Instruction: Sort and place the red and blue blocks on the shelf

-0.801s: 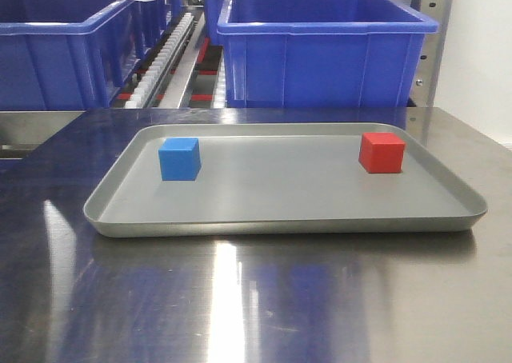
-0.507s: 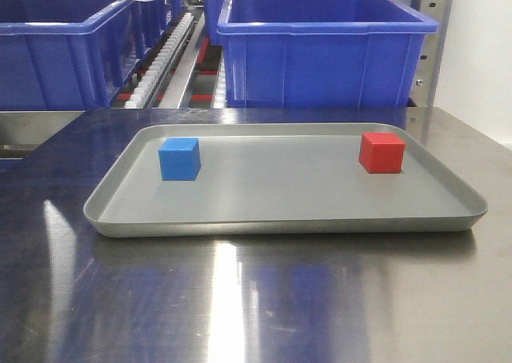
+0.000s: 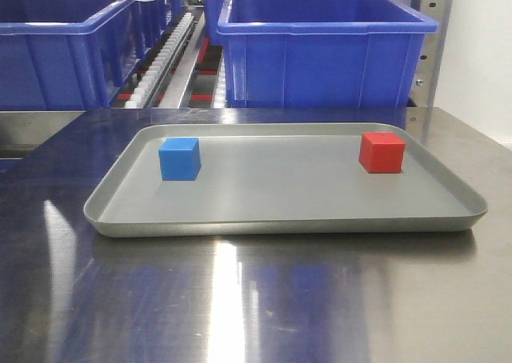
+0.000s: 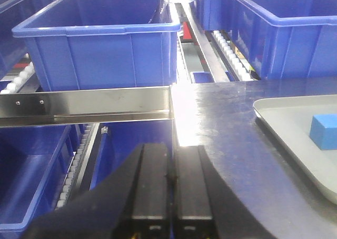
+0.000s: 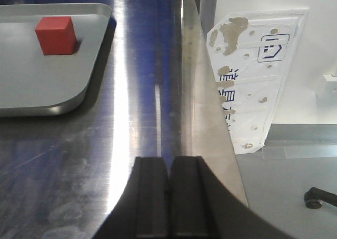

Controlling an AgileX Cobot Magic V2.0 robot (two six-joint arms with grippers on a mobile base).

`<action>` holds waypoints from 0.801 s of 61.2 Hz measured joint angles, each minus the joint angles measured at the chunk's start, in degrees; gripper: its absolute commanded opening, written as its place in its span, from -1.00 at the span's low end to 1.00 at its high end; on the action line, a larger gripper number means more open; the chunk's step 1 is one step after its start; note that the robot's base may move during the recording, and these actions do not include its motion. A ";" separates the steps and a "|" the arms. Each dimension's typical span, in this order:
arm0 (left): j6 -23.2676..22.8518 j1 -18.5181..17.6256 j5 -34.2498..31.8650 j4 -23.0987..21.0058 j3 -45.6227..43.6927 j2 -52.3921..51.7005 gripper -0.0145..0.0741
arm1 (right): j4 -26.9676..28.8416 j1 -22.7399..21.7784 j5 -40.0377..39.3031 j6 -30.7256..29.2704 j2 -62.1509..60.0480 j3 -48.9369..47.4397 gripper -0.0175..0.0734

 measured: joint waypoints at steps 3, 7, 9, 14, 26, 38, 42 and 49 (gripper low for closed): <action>0.00 0.00 0.00 0.00 0.00 0.00 -0.34 | 0.00 0.00 0.00 0.00 0.00 0.00 -0.48; 0.00 0.00 0.00 0.00 0.00 0.00 -0.34 | 0.00 0.00 0.00 0.00 0.00 0.00 -0.48; 0.00 0.00 0.00 0.00 0.00 0.00 -0.34 | 0.00 0.00 0.00 0.00 0.00 0.00 -0.48; 0.00 0.00 0.00 0.00 0.00 0.00 -0.34 | 0.00 0.00 0.00 0.00 0.00 0.00 -0.48; 0.00 0.00 0.00 0.00 0.00 0.00 -0.34 | 0.00 0.00 0.00 0.00 0.00 0.00 -0.48; 0.00 0.00 0.00 0.00 0.00 0.00 -0.34 | 0.00 0.00 -0.17 0.00 0.00 0.00 -0.48; 0.00 0.00 0.00 0.00 0.00 0.00 -0.34 | 0.02 0.00 -1.05 0.00 0.00 0.12 -0.48; 0.00 0.00 0.00 0.00 0.00 0.00 -0.34 | 0.12 0.00 -5.75 0.00 0.00 0.61 -0.48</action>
